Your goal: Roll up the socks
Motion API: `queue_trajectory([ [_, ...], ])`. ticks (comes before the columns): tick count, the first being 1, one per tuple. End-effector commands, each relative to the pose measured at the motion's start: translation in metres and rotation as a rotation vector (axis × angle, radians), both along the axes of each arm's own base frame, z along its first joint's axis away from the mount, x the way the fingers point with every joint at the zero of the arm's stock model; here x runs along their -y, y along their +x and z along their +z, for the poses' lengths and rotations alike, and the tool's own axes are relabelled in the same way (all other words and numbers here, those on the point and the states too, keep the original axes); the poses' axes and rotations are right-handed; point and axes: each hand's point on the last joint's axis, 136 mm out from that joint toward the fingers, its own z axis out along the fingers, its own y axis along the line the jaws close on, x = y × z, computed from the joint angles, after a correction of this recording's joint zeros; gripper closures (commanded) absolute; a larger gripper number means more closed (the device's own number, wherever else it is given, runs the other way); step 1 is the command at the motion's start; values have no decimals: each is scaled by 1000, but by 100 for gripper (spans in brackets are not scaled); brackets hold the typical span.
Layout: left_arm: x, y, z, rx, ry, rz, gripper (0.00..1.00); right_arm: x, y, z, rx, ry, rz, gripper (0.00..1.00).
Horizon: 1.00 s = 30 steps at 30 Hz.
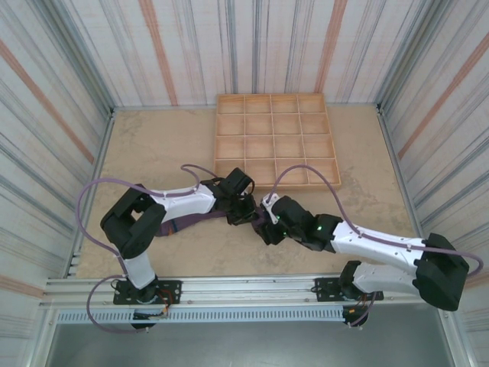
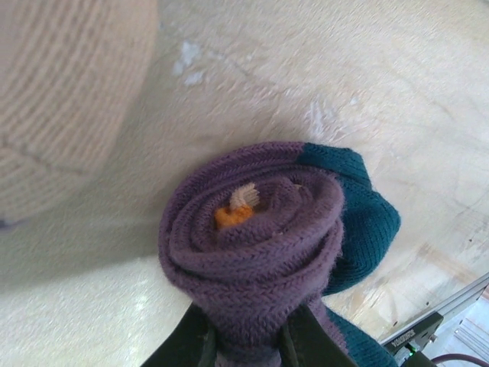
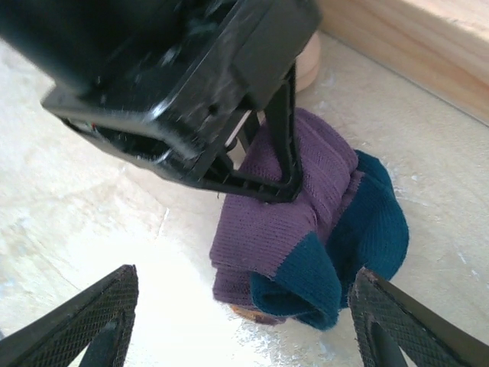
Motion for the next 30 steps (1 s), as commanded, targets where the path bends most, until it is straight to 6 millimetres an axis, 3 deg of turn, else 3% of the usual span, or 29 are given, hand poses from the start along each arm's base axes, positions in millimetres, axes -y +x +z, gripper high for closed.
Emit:
queue_trajectory([
  [1, -37, -35, -26, -138, 152, 8, 100, -2, 8, -6, 104, -89, 8, 27],
  [13, -39, -35, -31, -141, 155, 15, 100, -9, 16, -50, 97, -144, -103, 37],
  [16, -41, -35, -32, -145, 155, 18, 100, -1, 16, -59, 80, -164, -143, 43],
  [20, -38, -32, -33, -131, 118, 27, 100, 8, 11, -69, 46, -163, -166, 57],
  [27, -38, -24, -29, -91, 53, 55, 88, 28, 0, -80, -3, -154, -201, 67],
  [29, -39, -23, -27, -80, 59, 52, 81, 31, -3, -82, -17, -146, -206, 74],
  [30, -39, -22, -25, -77, 59, 53, 72, 33, -5, -83, -27, -144, -205, 77],
])
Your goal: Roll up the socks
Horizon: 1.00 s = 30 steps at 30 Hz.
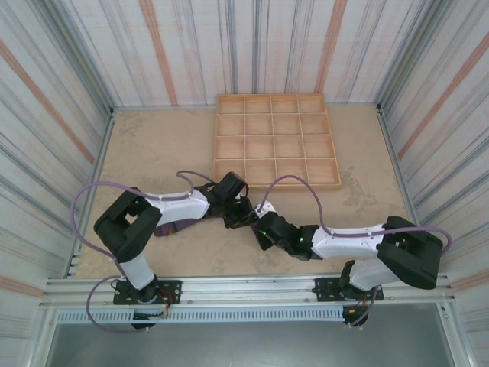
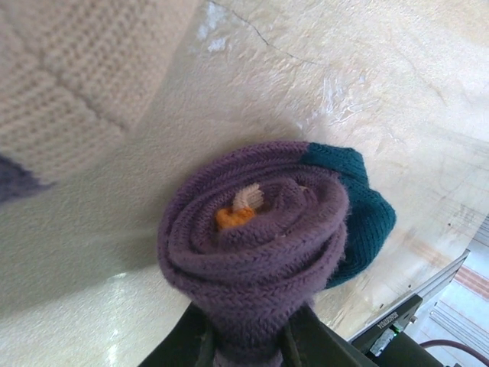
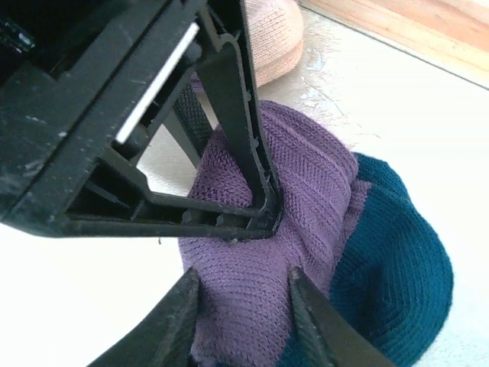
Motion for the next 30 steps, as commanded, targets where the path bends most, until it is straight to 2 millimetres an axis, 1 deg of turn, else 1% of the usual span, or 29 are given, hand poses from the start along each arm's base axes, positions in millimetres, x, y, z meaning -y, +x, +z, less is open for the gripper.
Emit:
queue_trajectory([
  [1, -32, -15, -20, -62, 128, 30, 63, 44, -16, -38, -112, -134, -57, 79],
  [2, -31, -14, -18, -54, 121, 28, 55, 44, -17, -40, -125, -128, -57, 82],
  [5, -27, -10, -8, -26, 103, 14, 40, 45, -18, -46, -183, -97, -68, 91],
  [6, -27, -9, -6, -22, 106, 13, 36, 46, -17, -47, -190, -90, -73, 93],
  [7, -27, -9, -3, -14, 106, 10, 29, 48, -17, -48, -199, -85, -80, 93],
  [8, -27, -8, 0, -6, 104, 10, 26, 49, -17, -50, -213, -76, -89, 94],
  [11, -28, -6, 7, 28, 93, 11, 21, 52, -16, -54, -291, -11, -112, 95],
  [16, -27, 0, 22, 147, 63, -23, 20, 55, -14, -60, -431, 97, -143, 95],
  [19, -20, 4, 26, 207, 13, -38, 24, 53, -13, -64, -536, 182, -158, 96],
  [22, -17, 10, 21, 242, -10, -32, 28, 52, -12, -69, -631, 235, -175, 97],
  [26, -8, 18, 11, 231, -13, -55, 30, 49, -9, -72, -729, 314, -201, 98],
  [30, 2, 25, 11, 256, -38, -57, 31, 51, -5, -73, -781, 351, -236, 98],
])
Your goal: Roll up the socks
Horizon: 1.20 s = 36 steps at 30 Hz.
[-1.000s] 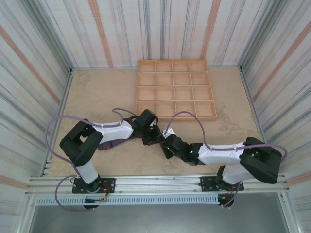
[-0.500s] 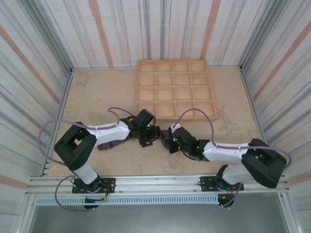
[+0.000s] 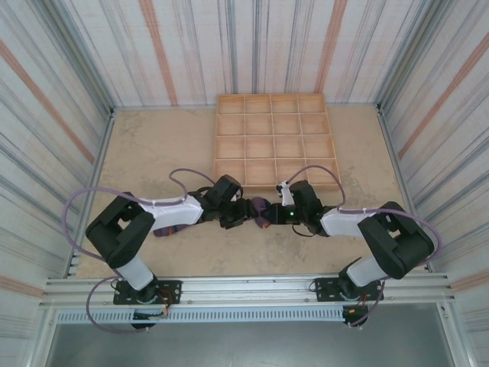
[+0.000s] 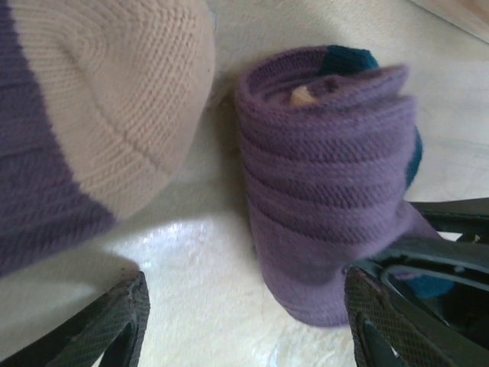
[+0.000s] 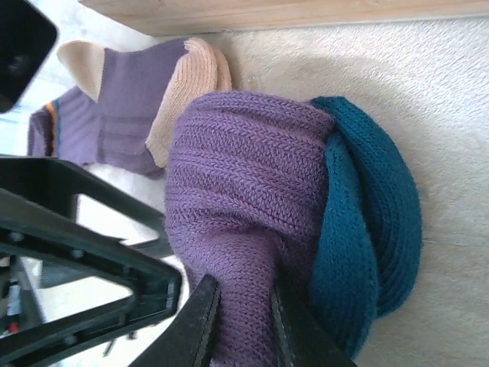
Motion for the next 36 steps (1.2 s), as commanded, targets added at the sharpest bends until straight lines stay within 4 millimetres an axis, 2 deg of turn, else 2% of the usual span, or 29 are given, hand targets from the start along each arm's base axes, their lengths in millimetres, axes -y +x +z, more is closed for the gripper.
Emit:
queue_trajectory([
  [1, 12, 14, 9, 72, -32, -13, 31, 35, -53, -62, -350, -139, -44, 98],
  [8, 14, 27, 6, 117, -3, -8, 32, 39, -47, -63, -446, -61, -92, 98],
  [14, 19, 35, 2, 129, 12, -11, 42, 39, -42, -60, -508, -3, -110, 98],
  [18, 21, 38, -2, 123, 19, -7, 48, 43, -37, -60, -545, 17, -142, 98],
  [31, 22, 41, -25, 79, 65, 8, 55, 44, -27, -51, -577, 97, -153, 96],
  [36, 22, 41, -33, 60, 81, 15, 66, 43, -25, -45, -567, 113, -147, 91],
])
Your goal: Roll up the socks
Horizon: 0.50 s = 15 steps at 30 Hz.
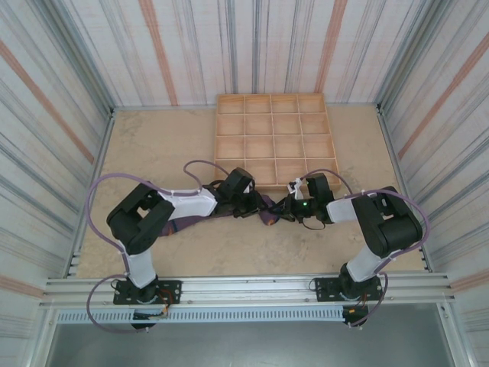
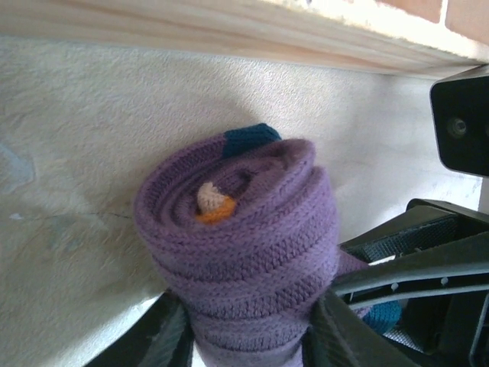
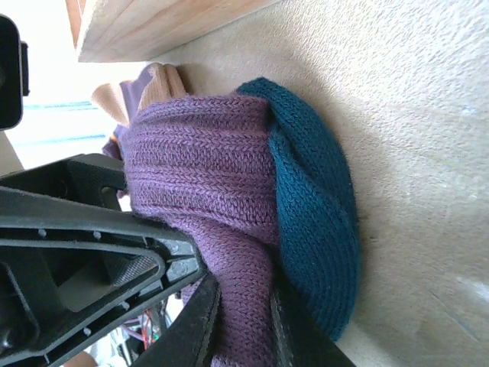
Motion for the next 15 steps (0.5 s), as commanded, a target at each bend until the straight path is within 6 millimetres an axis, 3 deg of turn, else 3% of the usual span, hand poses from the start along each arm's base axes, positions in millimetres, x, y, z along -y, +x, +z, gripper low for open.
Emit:
queue_trajectory([
  [1, -17, 6, -33, -21, 116, 55, 71, 17, -37, -37, -234, -98, -31, 90],
  [4, -16, 7, -34, -27, 120, 46, 85, 16, -37, -33, -221, -86, -26, 81],
  [8, -14, 5, -31, -43, 126, -6, 100, 19, -35, -20, -186, -110, -23, 58],
  [15, -11, -4, -30, -62, 145, -120, 100, 30, -27, 11, -86, -201, -25, 28],
])
